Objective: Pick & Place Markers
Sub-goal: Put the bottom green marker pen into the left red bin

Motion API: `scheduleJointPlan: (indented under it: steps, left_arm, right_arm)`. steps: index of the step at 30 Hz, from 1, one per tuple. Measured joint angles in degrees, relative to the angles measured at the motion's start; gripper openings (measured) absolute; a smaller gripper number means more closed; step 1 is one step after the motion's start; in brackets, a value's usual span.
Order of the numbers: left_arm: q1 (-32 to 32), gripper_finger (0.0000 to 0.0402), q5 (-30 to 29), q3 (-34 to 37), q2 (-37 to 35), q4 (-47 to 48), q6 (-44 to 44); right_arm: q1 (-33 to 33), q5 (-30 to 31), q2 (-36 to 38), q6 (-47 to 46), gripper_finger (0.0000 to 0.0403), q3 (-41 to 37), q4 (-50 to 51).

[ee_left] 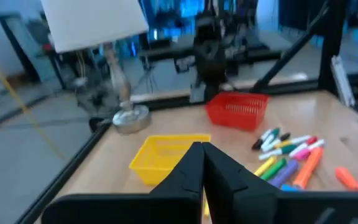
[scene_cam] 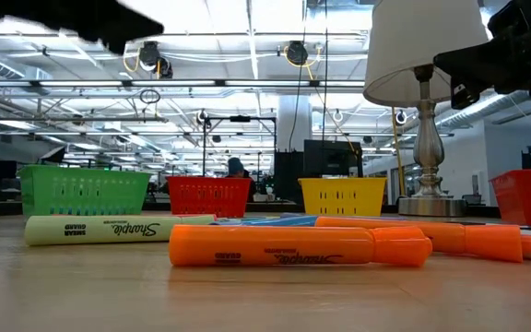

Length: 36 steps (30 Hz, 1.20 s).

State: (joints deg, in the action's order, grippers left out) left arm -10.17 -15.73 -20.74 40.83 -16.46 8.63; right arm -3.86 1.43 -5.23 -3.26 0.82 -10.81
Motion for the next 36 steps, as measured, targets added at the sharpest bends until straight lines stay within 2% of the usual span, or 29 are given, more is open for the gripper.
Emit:
scheduleJointPlan:
  steps: [5,8,12,18,22,27,31,36]
  left_arm:
    - [3.35,0.0004,0.03,14.22,-3.43,-13.61,-0.24]
    - [5.02,0.0003,-0.33,19.49,-4.59,-22.99,-1.6]
    - [5.73,0.0004,-0.42,19.79,-4.35,-21.68,0.75]
    - [5.77,0.0007,-0.26,19.9,-4.1,-20.31,3.56]
    - [5.77,0.0008,0.29,19.88,-4.15,-24.66,3.99]
    - [5.77,0.0006,0.24,19.88,-4.1,-25.15,3.86]
    - [5.77,0.0025,-0.25,19.88,-4.1,-25.02,5.88]
    - [5.77,0.0036,-1.19,19.88,-4.08,-23.44,6.36]
  right_arm:
    - [0.0,0.0,0.0,0.26,0.0,0.0,0.49]
    - [0.0,-0.02,0.0,-0.56,0.0,0.0,-0.83]
    - [0.0,0.0,0.0,-0.36,0.0,0.0,-1.35]
    - [0.0,0.04,-0.12,5.4,0.0,0.0,-3.6]
    - [0.0,-0.11,-0.17,2.26,0.0,0.0,-5.98]
    - [-0.01,-1.54,-0.55,2.22,0.0,0.42,-8.24]
    - [-0.02,2.84,-5.92,0.92,0.0,2.98,-8.28]
    - [-0.03,12.04,-23.0,-3.04,0.0,8.49,-8.51]
